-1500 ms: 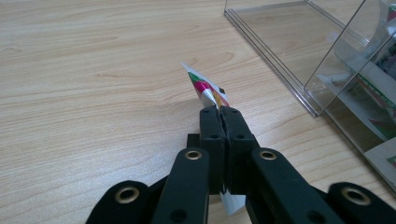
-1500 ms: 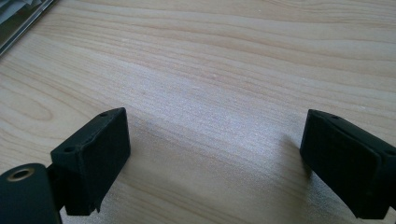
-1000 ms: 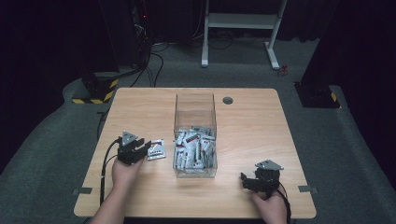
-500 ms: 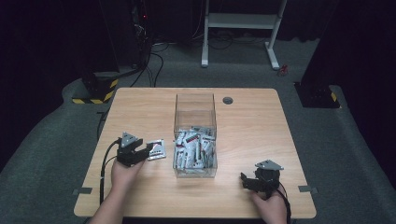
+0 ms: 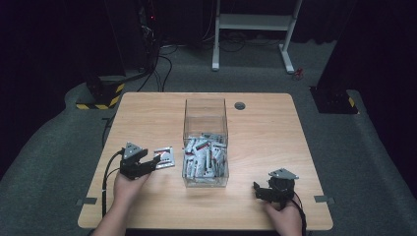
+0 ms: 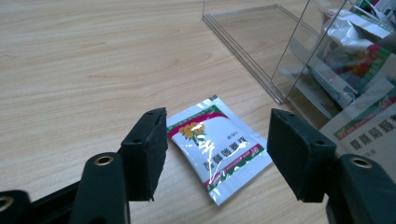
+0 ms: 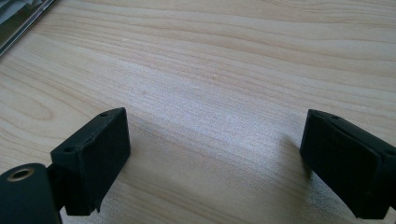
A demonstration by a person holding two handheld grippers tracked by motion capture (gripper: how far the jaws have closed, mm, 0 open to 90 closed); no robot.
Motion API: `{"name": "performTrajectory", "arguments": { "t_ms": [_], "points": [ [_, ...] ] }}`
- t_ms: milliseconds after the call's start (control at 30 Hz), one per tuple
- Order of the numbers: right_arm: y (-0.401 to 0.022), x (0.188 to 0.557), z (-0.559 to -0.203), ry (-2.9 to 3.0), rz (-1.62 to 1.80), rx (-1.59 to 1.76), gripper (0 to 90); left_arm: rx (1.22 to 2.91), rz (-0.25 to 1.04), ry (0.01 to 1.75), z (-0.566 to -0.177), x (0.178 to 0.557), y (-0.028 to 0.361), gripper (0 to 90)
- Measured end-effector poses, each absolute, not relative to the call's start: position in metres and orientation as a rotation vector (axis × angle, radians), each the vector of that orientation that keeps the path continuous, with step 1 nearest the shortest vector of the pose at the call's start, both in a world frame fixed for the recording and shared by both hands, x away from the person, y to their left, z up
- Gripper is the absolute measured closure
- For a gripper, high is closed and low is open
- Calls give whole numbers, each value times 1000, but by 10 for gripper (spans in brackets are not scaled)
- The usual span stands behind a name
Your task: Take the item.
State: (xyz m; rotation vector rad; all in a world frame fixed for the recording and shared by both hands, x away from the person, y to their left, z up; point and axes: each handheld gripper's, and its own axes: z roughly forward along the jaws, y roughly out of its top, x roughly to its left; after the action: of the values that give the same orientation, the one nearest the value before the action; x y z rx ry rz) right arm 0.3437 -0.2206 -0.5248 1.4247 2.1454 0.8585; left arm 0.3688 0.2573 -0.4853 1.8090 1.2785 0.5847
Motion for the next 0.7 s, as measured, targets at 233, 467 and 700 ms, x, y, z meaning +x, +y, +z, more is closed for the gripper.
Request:
{"name": "performTrajectory", "arguments": {
  "t_ms": [233,467,700],
  "points": [
    [-221,344,-525,2146,859,1425,82,1860,543,1282,-499,357,262,322],
    [-221,344,-525,2146,858,1425,82,1940,501,1295,-514,346,265,307],
    [-221,344,-525,2145,858,1423,82,2023,520,1267,-525,332,263,273]
  ]
}}
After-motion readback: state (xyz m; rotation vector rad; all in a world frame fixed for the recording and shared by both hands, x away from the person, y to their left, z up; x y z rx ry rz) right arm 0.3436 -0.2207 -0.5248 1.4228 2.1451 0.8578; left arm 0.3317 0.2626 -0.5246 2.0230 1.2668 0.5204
